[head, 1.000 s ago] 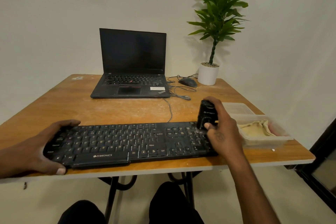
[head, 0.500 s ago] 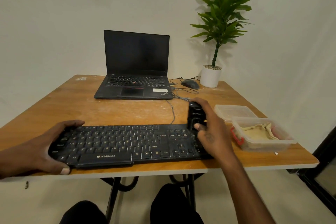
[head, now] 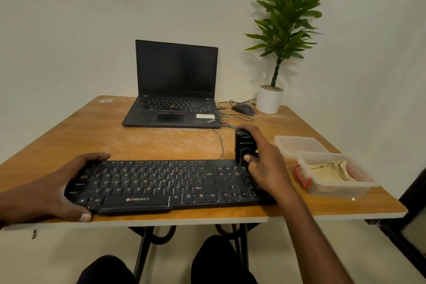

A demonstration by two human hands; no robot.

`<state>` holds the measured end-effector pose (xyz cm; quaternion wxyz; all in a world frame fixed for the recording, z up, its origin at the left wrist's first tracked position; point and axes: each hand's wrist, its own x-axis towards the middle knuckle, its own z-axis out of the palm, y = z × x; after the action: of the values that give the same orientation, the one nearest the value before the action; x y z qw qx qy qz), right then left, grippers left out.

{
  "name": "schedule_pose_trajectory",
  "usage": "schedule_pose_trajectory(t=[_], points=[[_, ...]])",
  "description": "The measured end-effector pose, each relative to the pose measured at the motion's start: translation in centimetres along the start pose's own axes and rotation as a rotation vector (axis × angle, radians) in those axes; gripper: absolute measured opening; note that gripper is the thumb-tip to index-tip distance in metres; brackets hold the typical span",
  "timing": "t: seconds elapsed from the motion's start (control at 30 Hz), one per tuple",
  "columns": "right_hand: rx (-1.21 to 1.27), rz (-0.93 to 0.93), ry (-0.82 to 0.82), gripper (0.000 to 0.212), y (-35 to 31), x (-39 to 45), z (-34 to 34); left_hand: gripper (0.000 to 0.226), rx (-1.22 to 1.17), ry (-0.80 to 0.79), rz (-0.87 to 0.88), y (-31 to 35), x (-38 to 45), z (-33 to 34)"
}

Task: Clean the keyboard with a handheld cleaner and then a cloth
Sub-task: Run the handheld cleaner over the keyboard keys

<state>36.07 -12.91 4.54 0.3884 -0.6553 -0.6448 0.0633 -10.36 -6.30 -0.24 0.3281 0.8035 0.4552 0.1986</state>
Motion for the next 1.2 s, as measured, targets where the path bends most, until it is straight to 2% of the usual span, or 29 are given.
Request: schedule_pose_trajectory(t=[0.17, 0.3, 0.5, 0.57, 0.7, 0.77, 0.87, 1.1, 1.2], points=[[0.017, 0.13, 0.097, 0.082, 1.9, 0.5, -1.5, 0.122, -0.03, 0.011, 0.009, 0.8, -0.5, 0.2], [-0.072, 0.088, 0.116, 0.085, 1.1, 0.5, -0.7, 0.121, -0.033, 0.006, 0.01, 1.1, -0.4, 0.3], [0.015, -0.026, -0.017, 0.087, -0.8, 0.5, 1.0, 0.13, 0.002, -0.004, -0.002, 0.7, -0.4, 0.3], [0.056, -0.017, -0.003, 0.084, -0.1, 0.6, 0.2, 0.13, 0.006, 0.007, -0.012, 0.6, -0.2, 0.4], [0.072, 0.134, 0.125, 0.08, 2.4, 0.6, -2.0, 0.121, -0.039, 0.035, -0.031, 1.4, -0.7, 0.6], [0.042, 0.154, 0.167, 0.078, 2.8, 0.5, -2.2, 0.126, -0.023, 0.003, -0.043, 0.8, -0.9, 0.4], [0.068, 0.133, 0.136, 0.078, 2.6, 0.6, -1.6, 0.135, -0.005, -0.038, -0.036, -1.0, -0.6, 0.4], [0.142, 0.109, 0.103, 0.08, 2.4, -2.0, -2.5, 0.122, -0.057, 0.013, 0.012, -0.4, -0.2, 0.4], [0.212, 0.054, 0.095, 0.08, 2.4, -4.8, -3.8, 0.123, -0.064, 0.019, 0.019, -0.7, -0.2, 0.7]])
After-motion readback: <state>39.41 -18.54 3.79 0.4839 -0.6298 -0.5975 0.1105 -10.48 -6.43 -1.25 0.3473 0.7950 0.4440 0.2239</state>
